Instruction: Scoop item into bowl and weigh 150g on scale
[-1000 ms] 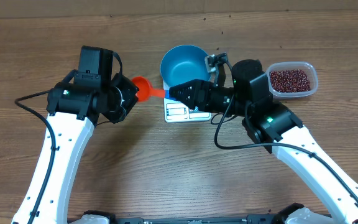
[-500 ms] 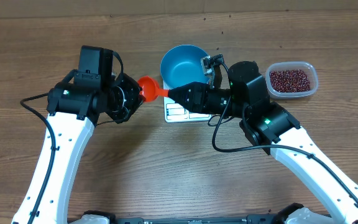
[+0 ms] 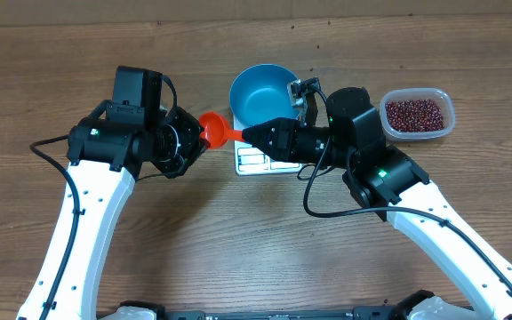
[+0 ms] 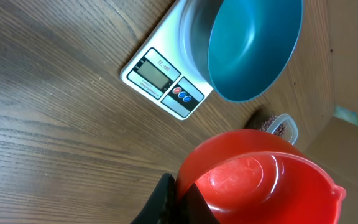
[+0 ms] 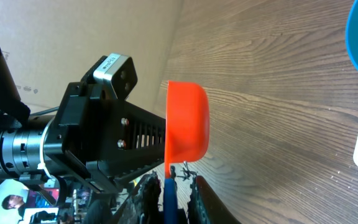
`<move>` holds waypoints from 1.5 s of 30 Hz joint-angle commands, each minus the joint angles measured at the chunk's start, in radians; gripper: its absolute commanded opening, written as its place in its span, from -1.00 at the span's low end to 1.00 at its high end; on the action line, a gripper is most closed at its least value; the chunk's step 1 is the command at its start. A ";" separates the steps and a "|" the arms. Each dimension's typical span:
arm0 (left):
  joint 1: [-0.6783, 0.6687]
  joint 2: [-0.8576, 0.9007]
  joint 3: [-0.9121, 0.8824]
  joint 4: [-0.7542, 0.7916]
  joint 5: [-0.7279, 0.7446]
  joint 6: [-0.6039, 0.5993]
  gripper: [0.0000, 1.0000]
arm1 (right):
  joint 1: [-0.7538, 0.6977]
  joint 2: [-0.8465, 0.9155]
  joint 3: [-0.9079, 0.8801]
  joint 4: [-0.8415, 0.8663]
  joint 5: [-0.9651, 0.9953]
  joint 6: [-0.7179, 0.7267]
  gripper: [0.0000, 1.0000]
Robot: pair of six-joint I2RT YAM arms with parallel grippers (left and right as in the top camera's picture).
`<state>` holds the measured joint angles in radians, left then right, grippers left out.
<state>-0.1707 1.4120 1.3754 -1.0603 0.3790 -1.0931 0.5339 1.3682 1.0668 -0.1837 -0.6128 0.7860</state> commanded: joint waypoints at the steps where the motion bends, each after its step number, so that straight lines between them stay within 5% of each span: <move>1: -0.008 -0.005 -0.005 -0.005 0.014 0.016 -0.91 | 0.004 0.009 0.026 0.006 0.010 -0.001 -0.65; 20: -0.008 -0.005 -0.005 0.004 0.006 0.014 -0.73 | 0.003 0.009 0.026 0.006 0.010 -0.001 -0.85; 26: -0.008 -0.005 -0.005 0.014 0.004 0.015 -0.26 | 0.003 0.009 0.026 0.006 0.010 -0.001 -0.86; 35: -0.006 -0.005 -0.005 0.014 -0.100 0.050 0.93 | 0.003 0.009 0.026 -0.002 0.011 -0.025 -0.87; 45: -0.006 -0.005 -0.005 0.021 -0.249 0.267 0.99 | -0.006 0.009 0.026 -0.039 0.043 -0.035 -0.92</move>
<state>-0.1707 1.4120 1.3750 -1.0466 0.2085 -0.9333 0.5323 1.3682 1.0668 -0.2214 -0.5873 0.7616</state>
